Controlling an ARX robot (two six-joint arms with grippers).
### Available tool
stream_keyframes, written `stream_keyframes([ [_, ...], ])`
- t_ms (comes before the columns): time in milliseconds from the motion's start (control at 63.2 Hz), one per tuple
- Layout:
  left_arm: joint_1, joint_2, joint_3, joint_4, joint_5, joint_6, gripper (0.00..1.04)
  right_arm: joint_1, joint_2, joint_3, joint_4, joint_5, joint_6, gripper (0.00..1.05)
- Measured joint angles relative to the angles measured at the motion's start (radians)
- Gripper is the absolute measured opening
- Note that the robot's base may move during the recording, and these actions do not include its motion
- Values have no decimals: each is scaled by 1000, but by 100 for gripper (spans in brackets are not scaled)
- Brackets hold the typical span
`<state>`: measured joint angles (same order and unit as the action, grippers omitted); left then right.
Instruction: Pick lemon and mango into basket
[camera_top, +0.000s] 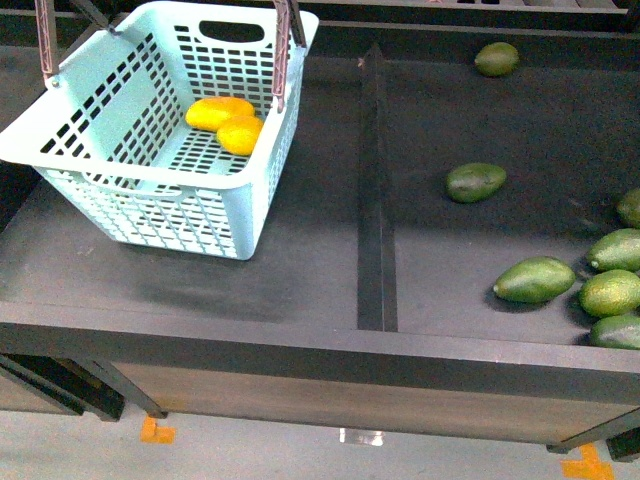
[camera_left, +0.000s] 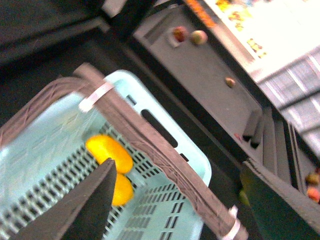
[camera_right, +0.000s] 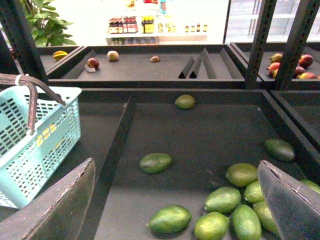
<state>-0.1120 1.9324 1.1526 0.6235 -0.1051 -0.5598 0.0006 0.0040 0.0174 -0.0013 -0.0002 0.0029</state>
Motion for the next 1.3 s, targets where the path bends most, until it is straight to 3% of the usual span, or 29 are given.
stream_keyframes([
  [63, 7, -87, -185, 224, 14, 275, 54, 0, 0, 0, 0, 0, 0, 96],
  [127, 20, -168, -308, 322, 23, 402, 42, 0, 0, 0, 0, 0, 0, 96],
  [317, 49, -337, -599, 411, 43, 526, 3, 0, 0, 0, 0, 0, 0, 96],
  [507, 88, -502, -790, 436, 102, 544, 4, 0, 0, 0, 0, 0, 0, 96],
  [776, 110, -674, -991, 463, 105, 545, 4, 0, 0, 0, 0, 1, 0, 96],
  [1298, 110, -1181, -1133, 98, 105, 547, 4, 0, 0, 0, 0, 0, 0, 96],
])
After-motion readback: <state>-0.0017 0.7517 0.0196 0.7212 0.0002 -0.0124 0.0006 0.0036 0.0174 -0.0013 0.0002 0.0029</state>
